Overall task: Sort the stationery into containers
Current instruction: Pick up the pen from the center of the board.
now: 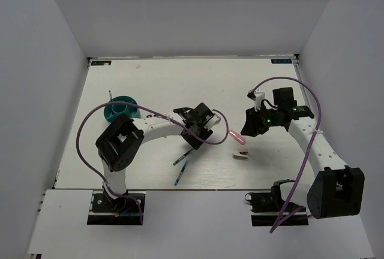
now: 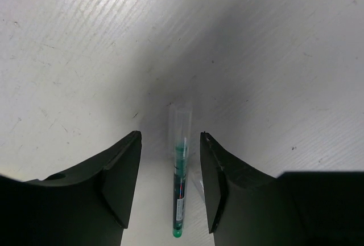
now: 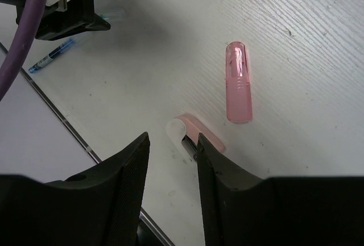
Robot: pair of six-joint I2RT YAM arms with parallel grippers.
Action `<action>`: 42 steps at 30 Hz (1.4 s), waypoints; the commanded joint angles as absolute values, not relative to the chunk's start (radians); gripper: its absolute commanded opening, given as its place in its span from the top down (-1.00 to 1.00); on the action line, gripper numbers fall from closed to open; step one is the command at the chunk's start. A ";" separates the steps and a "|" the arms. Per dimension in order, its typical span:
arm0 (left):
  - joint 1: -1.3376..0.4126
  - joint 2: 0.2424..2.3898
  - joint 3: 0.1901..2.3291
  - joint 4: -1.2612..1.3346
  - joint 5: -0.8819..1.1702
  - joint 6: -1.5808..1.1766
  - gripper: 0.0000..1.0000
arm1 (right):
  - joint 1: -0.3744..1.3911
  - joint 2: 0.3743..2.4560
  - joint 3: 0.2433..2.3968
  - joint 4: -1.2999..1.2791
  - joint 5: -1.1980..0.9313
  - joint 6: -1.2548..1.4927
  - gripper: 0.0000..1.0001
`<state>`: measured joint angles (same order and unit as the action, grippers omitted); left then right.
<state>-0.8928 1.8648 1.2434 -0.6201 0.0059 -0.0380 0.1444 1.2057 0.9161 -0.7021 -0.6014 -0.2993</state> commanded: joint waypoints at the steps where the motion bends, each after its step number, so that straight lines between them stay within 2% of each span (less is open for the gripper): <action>1: -0.910 1.861 1.249 -0.595 -0.026 -0.032 -0.12 | 0.144 1.200 0.920 -0.707 -0.603 -0.319 0.14; 9: -0.954 1.873 1.167 -0.603 -0.138 -0.035 -0.02 | 0.143 1.193 0.922 -0.710 -0.612 -0.314 0.14; 11: -0.962 1.875 1.149 -0.601 -0.146 -0.044 0.08 | 0.143 1.193 0.922 -0.713 -0.614 -0.311 0.14; 14: -0.969 1.879 1.131 -0.607 -0.169 -0.051 0.36 | 0.141 1.192 0.920 -0.710 -0.614 -0.310 0.14; 15: -0.976 1.884 1.124 -0.604 -0.178 -0.055 0.56 | 0.140 1.192 0.920 -0.712 -0.614 -0.307 0.14; 17: -0.976 1.879 1.117 -0.611 -0.179 -0.063 0.71 | 0.143 1.192 0.922 -0.710 -0.615 -0.305 0.14; 22: -0.965 1.842 1.118 -0.606 -0.212 -0.067 0.88 | 0.141 1.186 0.919 -0.709 -0.620 -0.305 0.14; 25: -0.920 1.743 1.134 -0.604 -0.241 -0.078 0.97 | 0.141 1.183 0.916 -0.709 -0.618 -0.305 0.14; 29: -0.856 1.560 1.115 -0.539 -0.346 -0.118 1.00 | 0.140 1.180 0.916 -0.707 -0.618 -0.313 0.14; 32: -0.819 1.373 1.042 -0.435 -0.497 -0.156 1.00 | 0.143 1.183 0.913 -0.710 -0.617 -0.313 0.12; 33: -0.813 1.253 0.990 -0.407 -0.547 -0.164 1.00 | 0.141 1.187 0.914 -0.707 -0.623 -0.314 0.12; 37: -0.706 1.079 0.855 -0.269 -0.878 -0.163 1.00 | 0.147 1.192 0.916 -0.712 -0.630 -0.319 0.12; 42: -0.499 0.973 0.763 -0.122 -0.833 -0.126 1.00 | 0.144 1.195 0.916 -0.712 -0.640 -0.316 0.12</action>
<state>-0.5865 0.9722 0.8230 -0.2169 -0.7746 -0.1360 0.1444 1.2037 0.9161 -0.7067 -0.6106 -0.3000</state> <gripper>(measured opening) 0.235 0.440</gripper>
